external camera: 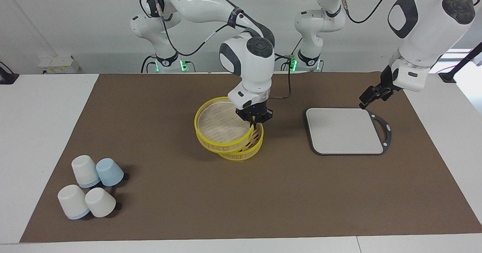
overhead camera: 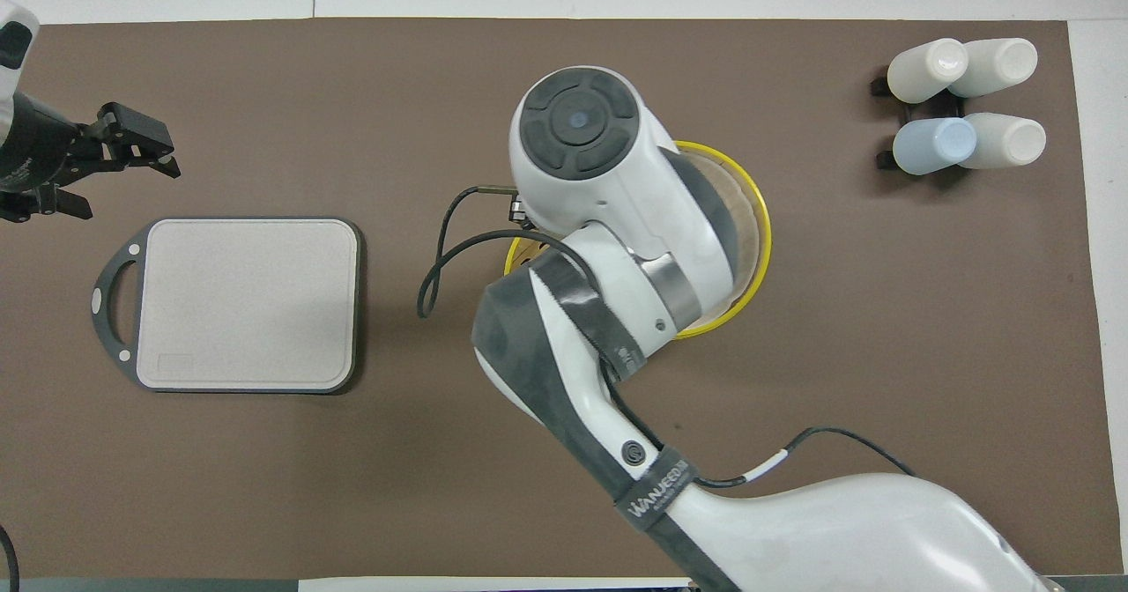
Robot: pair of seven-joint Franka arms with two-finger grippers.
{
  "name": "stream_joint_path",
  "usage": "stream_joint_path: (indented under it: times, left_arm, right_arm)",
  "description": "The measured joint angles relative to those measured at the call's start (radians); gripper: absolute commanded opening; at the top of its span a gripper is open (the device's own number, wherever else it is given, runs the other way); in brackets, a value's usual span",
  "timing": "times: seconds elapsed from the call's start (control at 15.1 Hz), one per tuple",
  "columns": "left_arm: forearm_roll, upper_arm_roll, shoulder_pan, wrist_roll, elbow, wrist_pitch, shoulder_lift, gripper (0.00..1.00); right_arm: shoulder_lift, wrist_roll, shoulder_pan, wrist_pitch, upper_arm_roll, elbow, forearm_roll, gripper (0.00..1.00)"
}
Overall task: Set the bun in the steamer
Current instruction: 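Bring the lid back and lower it onto the steamer with the right gripper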
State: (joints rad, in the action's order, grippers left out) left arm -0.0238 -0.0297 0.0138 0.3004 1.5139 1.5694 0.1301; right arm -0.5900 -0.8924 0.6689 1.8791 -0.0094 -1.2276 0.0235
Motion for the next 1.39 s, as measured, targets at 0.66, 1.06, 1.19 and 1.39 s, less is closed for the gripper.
stream_joint_path:
  times: [0.66, 1.06, 1.19, 1.39]
  left_arm:
    - [0.0, -0.005, -0.045, -0.142, 0.154, -0.011, -0.117, 1.0]
    - [0.0, -0.01, -0.046, -0.149, 0.161, 0.0, -0.122, 1.0]
    - [0.0, -0.01, -0.048, -0.149, 0.163, 0.003, -0.122, 1.0]
    - [0.0, -0.012, -0.048, -0.149, 0.165, 0.006, -0.122, 1.0]
  right_arm:
    - [-0.022, -0.051, 0.019, 0.167, -0.002, -0.073, -0.005, 0.0]
    - [0.025, -0.051, 0.023, 0.172, -0.001, -0.15, -0.005, 0.0]
    - [0.03, -0.051, 0.03, 0.173, -0.001, -0.159, -0.005, 0.0]
    - [0.031, -0.051, 0.049, 0.18, -0.001, -0.163, -0.003, 0.0]
